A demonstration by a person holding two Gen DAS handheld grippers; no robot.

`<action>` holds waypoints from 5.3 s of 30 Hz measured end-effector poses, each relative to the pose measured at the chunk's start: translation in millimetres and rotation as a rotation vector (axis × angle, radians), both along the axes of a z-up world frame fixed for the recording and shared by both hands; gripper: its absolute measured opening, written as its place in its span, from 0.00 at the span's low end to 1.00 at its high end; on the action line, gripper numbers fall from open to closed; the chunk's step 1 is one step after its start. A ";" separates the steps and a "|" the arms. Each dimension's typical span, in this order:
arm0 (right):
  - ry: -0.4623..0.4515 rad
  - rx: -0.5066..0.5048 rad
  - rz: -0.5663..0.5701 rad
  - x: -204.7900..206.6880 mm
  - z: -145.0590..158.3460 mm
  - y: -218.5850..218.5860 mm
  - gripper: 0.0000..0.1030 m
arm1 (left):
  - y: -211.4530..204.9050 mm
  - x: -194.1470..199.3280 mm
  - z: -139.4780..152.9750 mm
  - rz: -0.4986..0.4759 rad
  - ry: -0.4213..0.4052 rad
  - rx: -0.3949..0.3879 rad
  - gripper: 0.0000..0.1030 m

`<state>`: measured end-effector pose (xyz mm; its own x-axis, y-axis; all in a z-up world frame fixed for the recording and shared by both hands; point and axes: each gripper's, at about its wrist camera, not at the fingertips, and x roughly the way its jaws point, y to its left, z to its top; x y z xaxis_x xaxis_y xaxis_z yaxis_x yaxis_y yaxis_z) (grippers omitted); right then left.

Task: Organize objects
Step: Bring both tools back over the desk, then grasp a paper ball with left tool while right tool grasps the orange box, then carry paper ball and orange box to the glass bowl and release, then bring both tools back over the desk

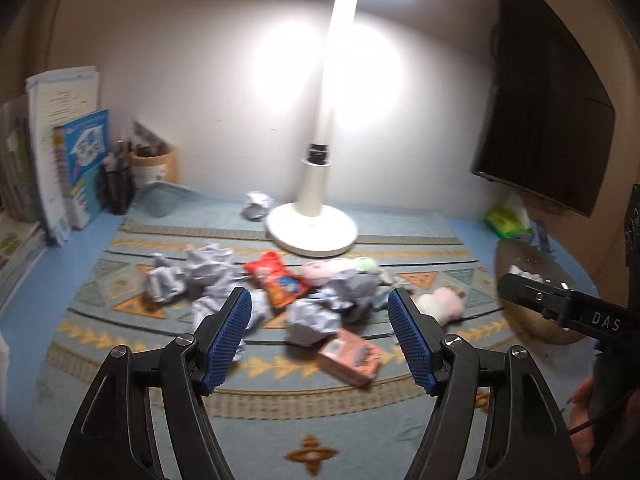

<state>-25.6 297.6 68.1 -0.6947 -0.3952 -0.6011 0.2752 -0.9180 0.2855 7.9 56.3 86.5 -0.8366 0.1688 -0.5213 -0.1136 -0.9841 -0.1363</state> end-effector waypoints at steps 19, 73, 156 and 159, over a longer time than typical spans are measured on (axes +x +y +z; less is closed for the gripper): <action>-0.016 0.131 0.053 -12.6 -72.8 -57.4 0.83 | -86.0 -27.3 -99.4 0.121 -0.238 0.057 0.79; -0.240 0.205 0.169 0.2 -84.5 -72.4 0.42 | -45.5 -40.1 -100.1 -0.166 -0.312 -0.007 0.45; -0.005 -0.015 -0.374 15.1 64.6 175.8 0.63 | 212.0 -25.0 16.2 -0.522 0.011 0.020 0.79; 0.008 0.008 -0.316 14.5 65.1 142.6 0.67 | 179.2 -20.0 20.9 -0.469 0.018 0.034 0.79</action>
<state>-11.1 440.2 133.2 -0.7871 -0.1543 -0.5972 -0.0219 -0.9606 0.2771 -12.1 235.5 107.4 -0.6751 0.5470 -0.4950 -0.5474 -0.8213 -0.1610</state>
